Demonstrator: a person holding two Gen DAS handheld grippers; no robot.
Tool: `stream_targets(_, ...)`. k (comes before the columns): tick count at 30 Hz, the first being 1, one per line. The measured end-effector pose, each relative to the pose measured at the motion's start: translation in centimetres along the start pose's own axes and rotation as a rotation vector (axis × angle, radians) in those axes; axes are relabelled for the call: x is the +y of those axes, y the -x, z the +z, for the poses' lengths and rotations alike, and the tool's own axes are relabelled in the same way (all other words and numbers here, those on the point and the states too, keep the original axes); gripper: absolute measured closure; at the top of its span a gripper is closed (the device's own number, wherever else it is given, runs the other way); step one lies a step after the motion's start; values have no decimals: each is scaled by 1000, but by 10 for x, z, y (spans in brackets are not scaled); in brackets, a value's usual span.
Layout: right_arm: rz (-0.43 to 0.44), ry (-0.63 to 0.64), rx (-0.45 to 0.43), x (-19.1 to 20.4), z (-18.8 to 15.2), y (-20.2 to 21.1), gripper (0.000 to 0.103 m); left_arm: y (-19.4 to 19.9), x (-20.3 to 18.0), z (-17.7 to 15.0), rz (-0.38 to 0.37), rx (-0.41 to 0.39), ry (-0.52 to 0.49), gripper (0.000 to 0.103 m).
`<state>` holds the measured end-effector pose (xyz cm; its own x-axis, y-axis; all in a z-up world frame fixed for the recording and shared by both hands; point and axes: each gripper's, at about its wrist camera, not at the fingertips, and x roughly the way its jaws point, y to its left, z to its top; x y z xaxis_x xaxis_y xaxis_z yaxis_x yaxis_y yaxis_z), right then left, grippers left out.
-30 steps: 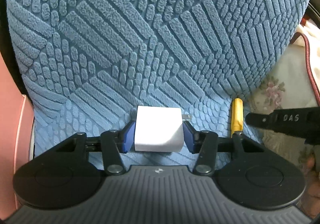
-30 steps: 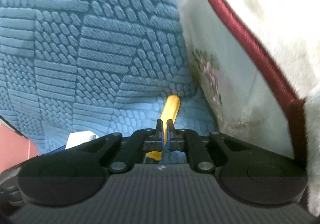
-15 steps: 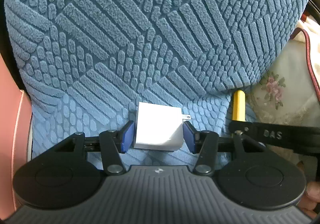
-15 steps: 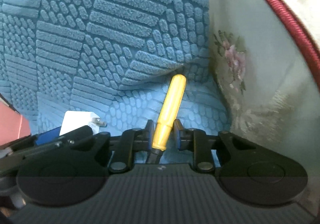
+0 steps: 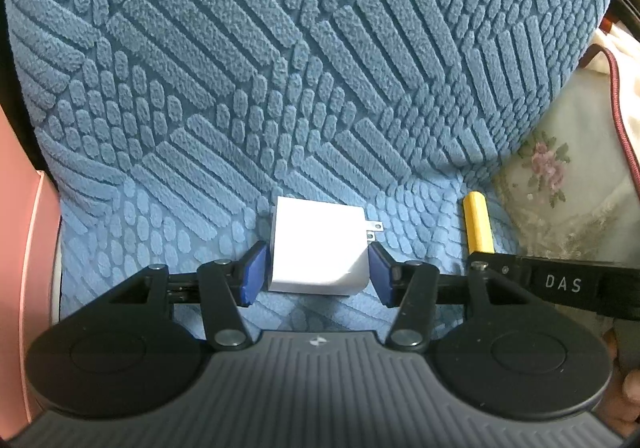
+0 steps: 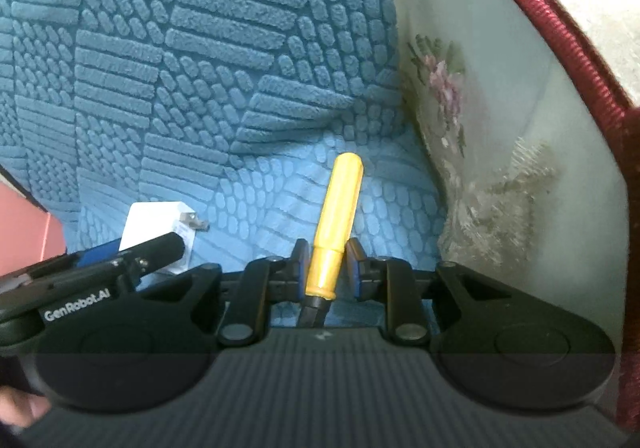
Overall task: Organize rigid objects
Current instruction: 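Lift the charger and screwdriver off the chair seat with both tools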
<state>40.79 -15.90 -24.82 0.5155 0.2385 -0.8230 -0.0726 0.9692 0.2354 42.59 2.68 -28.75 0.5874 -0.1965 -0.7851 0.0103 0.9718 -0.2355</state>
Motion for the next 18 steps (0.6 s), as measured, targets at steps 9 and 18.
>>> stream_targets(9,-38,69,-23,24,-4,-19,79,-10,-9,-2,28,-19,-56,44)
stream_targets(18,-17,64,-24,23,-8,3,82,-2,-6,0,-1,-14,-11,44)
